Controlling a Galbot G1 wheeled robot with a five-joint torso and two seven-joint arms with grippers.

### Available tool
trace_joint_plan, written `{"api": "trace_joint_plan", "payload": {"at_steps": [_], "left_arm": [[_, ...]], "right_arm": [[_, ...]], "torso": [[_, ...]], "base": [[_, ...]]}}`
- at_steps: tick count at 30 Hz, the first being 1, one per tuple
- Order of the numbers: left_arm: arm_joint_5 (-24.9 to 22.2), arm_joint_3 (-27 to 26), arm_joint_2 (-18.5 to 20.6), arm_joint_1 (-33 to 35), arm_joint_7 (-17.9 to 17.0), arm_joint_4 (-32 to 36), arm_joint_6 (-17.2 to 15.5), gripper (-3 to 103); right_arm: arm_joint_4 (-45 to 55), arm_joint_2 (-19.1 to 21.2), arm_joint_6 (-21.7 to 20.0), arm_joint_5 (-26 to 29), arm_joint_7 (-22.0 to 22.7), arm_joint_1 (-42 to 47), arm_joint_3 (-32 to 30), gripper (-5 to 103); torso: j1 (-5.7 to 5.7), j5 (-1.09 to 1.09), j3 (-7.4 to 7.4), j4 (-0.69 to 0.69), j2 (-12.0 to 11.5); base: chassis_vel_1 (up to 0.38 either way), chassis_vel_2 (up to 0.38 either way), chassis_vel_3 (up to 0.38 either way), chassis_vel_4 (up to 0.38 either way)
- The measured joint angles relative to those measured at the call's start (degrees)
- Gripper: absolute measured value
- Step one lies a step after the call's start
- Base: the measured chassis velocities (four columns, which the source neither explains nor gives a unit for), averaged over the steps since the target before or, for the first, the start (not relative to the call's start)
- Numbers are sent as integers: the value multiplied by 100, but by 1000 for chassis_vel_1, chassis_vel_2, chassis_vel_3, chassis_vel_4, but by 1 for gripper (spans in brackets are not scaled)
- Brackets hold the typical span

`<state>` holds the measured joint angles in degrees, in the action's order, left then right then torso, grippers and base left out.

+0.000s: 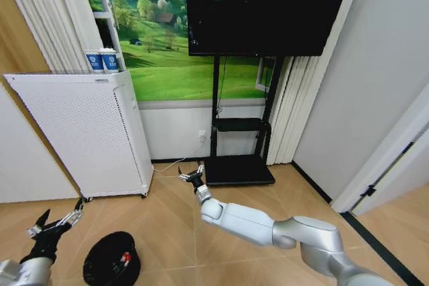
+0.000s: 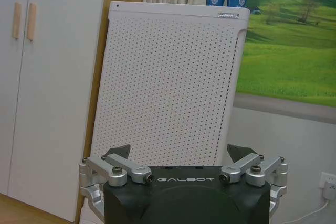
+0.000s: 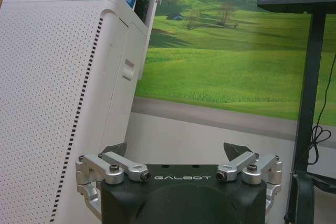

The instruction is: Pick up the trash bin and place the garbage on the floor into it.

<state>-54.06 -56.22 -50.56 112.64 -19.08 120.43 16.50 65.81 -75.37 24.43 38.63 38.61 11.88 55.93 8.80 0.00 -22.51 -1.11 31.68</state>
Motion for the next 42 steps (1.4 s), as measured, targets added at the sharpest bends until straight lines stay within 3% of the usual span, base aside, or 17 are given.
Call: {"api": "trace_joint_plan", "payload": {"at_steps": [6,15,20,25,31,32,34,42], "left_arm": [[3,0,35,-9,-1,-4,3,100],[-22,-94,146,-36,-33,-42,15,100],[-12,-121,186,-64,-52,-62,87,100],[35,-121,182,-78,-64,-101,140,100],[114,-52,152,-118,-88,-123,181,100],[114,-52,152,-118,-88,-123,181,100],[178,-23,111,-118,-103,-123,197,100],[274,-14,45,-95,-118,-119,230,100]], "right_arm": [[-62,-12,-20,204,-93,-122,40,100],[-389,-82,-469,1510,-312,-666,266,100],[-513,62,-1096,2326,-144,-878,310,100],[-725,403,-1176,2688,-395,-930,239,100],[-982,1377,-791,2702,-1134,-877,147,100],[-982,1377,-791,2702,-1134,-877,147,100],[-790,1849,-525,2555,-1509,-696,-55,100],[-380,2618,322,2024,-2342,-123,-581,100]], "torso": [[57,0,-82,-1,140],[164,0,-230,0,393],[203,0,-282,0,486],[242,1,-334,0,576],[306,2,-432,-5,739],[306,2,-432,-5,739],[339,3,-479,-4,816],[412,3,-578,1,991]], "base": [[0,0,0,0],[0,0,0,0],[0,0,0,0],[0,0,0,0],[0,0,0,0],[0,0,0,0],[0,0,0,0],[0,0,0,0]]}}
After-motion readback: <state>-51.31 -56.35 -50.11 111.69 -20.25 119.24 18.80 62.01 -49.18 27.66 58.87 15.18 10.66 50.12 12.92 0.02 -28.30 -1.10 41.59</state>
